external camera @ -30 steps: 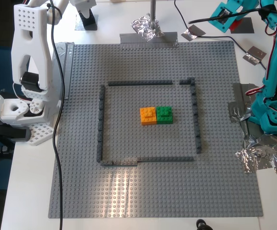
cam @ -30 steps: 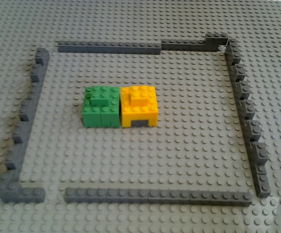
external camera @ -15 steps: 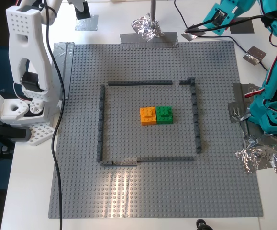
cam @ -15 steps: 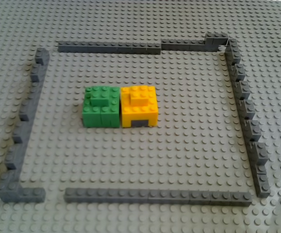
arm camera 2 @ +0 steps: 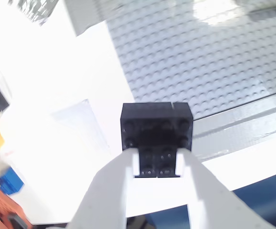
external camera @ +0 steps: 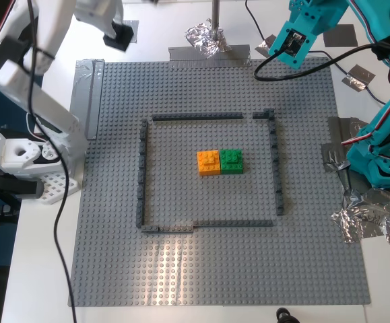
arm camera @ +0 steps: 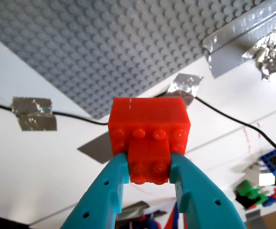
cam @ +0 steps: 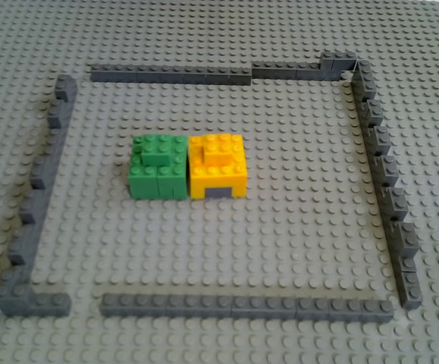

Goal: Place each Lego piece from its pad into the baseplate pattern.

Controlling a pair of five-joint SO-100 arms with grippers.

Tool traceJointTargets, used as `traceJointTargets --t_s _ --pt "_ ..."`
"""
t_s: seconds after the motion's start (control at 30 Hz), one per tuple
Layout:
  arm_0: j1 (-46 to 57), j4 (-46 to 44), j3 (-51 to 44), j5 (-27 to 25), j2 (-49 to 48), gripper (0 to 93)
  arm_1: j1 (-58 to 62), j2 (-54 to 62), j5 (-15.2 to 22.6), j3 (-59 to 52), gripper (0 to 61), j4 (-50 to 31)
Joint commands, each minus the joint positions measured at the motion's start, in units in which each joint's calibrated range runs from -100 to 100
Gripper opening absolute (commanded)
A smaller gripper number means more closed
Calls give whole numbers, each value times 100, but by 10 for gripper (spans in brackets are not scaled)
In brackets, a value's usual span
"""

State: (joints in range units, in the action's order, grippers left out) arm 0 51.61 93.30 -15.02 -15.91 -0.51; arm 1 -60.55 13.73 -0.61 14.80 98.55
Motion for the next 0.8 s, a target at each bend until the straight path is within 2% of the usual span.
traceJointTargets --t_s 0.0,0.13,0.2,0.37,0.57,0.77 --pt "-246 -38 153 16 -499 68 1089 1357 -278 -1087 2 15" --pt "-507 -38 315 21 -705 68 2097 1837 -381 -1863 2 31" --pt "-754 -46 342 153 -842 68 2765 2129 -352 -2414 2 15" --pt "-1153 -38 550 197 -1082 68 3541 2464 -225 -3073 2 -18" --pt "-1777 -38 1570 202 -1829 68 4709 2781 -347 -4067 2 -661" --pt "-2401 -38 2157 207 -2181 67 5558 2790 -117 -4753 2 -1474"
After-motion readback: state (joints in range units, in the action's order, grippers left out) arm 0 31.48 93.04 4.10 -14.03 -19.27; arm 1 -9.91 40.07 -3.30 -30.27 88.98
